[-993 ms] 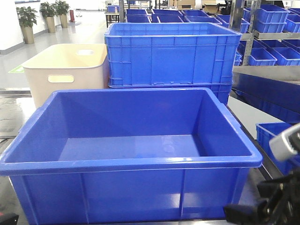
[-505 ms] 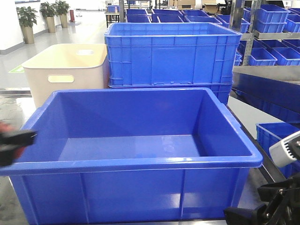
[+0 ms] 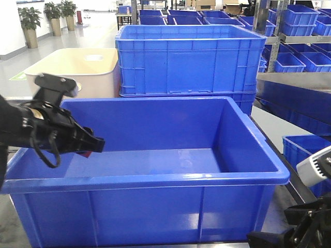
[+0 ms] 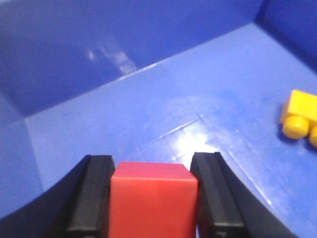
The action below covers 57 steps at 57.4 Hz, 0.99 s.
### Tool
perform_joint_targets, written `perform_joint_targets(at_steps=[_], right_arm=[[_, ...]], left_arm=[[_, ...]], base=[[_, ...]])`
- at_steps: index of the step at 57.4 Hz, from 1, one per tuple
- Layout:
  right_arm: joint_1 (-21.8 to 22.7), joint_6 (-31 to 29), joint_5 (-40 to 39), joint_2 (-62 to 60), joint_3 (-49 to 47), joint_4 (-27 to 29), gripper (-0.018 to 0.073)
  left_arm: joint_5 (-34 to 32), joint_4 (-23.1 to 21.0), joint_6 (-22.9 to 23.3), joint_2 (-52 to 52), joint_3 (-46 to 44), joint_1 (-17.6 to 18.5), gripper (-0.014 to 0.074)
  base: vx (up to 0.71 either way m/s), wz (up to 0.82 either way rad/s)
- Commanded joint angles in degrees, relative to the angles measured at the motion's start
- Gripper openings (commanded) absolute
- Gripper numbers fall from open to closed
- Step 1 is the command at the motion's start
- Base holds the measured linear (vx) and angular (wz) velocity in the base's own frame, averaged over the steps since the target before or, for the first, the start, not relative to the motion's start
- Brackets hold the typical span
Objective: Pick red and yellow blocks into blue bin
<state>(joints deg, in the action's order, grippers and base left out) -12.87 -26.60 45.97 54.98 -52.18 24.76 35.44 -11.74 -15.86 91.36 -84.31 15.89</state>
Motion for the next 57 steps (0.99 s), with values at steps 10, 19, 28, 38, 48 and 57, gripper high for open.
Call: perform_joint_targets(at_steps=[10,19,28,38,48,57], right_arm=[[0.1,-0.5,-2.6,-0.6,-1.6,1.1,0.0580],[0.3,-0.5,-3.3,-0.6,-1.6,0.7,0.0580],[0.3,1.4,-2.4,-0.6,-1.6,-3.3,0.0580],[0.3,9.3,-0.8,-0.6,-1.6,-11.2,0.0580],[0.3,17.4,1.7,-2.1,-1.6,-18.9,0.0580],[0.3,19.5,2.1,-6.9,2.6,-22.0,0.0564]], left_arm=[[-3.3,-1.1,1.7,-2.6,-2.4,0.5,0.0612],[2.4,-1.1,4.0,-7.1,-2.4,0.5,0.0605],[10.4,-1.1,3.8,-16.5,-2.4,0.5,0.0590],[20.1,-1.1,1.5,-27.4,0.5,0.5,0.0587],[18.8,-2.8,1.4,-40.8,13.3,0.5,0.0587],[14.8,-3.6,1.4,-52.3,28.7,0.5,0.0587]], base=[[0.00,0.00],[0.00,0.00],[0.00,0.00],[0.00,0.00],[0.00,0.00],[0.00,0.00]])
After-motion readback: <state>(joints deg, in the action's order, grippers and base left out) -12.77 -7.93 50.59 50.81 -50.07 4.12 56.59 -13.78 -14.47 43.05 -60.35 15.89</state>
